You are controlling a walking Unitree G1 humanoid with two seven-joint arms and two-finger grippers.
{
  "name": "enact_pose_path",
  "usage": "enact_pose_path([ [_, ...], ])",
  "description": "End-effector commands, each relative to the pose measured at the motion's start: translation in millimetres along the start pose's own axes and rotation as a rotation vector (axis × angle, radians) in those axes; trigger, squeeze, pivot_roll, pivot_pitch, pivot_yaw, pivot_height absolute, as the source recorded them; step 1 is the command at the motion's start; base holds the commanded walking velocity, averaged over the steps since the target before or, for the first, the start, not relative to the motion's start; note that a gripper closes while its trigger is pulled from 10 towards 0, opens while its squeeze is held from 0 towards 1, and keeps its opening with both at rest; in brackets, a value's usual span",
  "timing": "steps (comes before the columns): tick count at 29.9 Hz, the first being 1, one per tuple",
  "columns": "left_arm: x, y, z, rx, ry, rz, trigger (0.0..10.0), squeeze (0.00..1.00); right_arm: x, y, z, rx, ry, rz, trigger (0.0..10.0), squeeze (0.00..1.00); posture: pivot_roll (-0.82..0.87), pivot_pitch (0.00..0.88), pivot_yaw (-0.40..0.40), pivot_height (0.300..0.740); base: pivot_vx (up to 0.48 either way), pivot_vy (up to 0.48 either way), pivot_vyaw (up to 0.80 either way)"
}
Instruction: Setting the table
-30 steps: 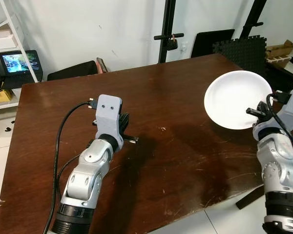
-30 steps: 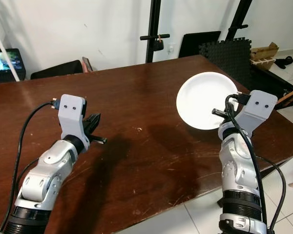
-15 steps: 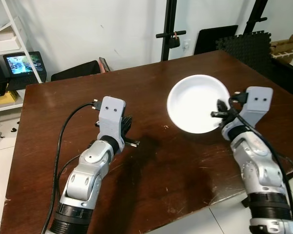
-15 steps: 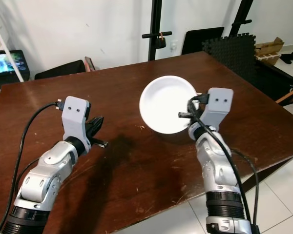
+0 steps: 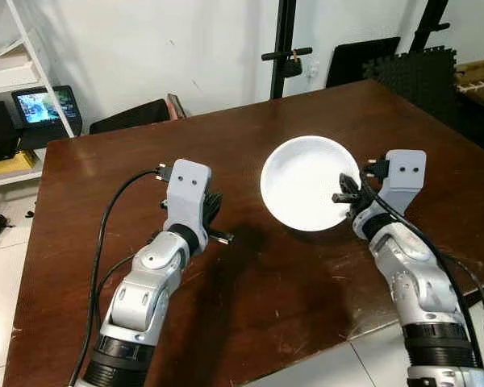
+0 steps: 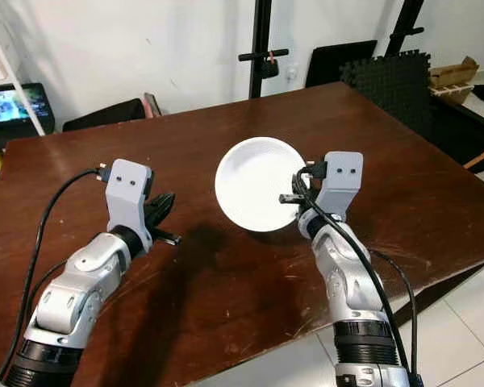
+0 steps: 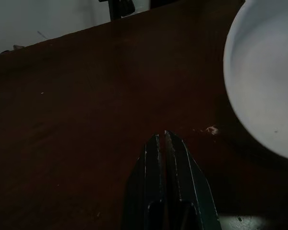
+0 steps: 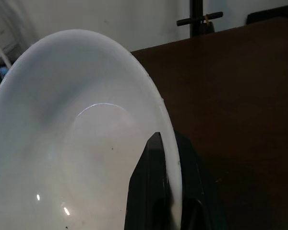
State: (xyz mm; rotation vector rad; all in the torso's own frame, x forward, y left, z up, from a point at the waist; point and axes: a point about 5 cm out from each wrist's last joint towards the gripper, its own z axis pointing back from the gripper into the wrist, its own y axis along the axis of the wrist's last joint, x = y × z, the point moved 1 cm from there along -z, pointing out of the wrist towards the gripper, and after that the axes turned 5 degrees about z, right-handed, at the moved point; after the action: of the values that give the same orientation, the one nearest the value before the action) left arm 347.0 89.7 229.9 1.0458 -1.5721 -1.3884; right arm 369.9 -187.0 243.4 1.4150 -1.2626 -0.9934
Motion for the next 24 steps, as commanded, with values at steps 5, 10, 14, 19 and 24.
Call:
enact_pose_path([
  [5,-3.4,-5,0.1,-0.03,0.0,-0.009,10.0,0.0,30.8,15,-4.8,0.016,-0.08,0.147,10.0,0.0,-0.03,0.155,0.16,0.74,0.0,0.0,0.0],
  [10,1.3,-3,-1.2,-0.039,-0.075,-0.04,10.0,0.0,78.1,23,-2.5,-0.061,-0.187,0.278,10.0,0.0,-0.03,0.158,0.162,0.74,0.0,0.0,0.0],
  [14,4.3,2,-5.7,-0.058,-0.188,-0.103,10.0,0.0,99.2,6,11.2,-0.213,-0.155,0.357,10.0,0.0,-0.03,0.165,0.17,0.74,0.0,0.0,0.0],
  [19,6.4,9,-13.2,-0.073,-0.266,-0.174,10.0,0.0,102.6,-10,21.8,-0.307,-0.087,0.325,10.0,0.0,-0.03,0.17,0.175,0.74,0.0,0.0,0.0],
  [24,8.7,18,-19.3,-0.068,-0.304,-0.21,10.0,0.0,101.5,-16,19.1,-0.314,-0.083,0.201,10.0,0.0,-0.03,0.171,0.176,0.74,0.0,0.0,0.0],
])
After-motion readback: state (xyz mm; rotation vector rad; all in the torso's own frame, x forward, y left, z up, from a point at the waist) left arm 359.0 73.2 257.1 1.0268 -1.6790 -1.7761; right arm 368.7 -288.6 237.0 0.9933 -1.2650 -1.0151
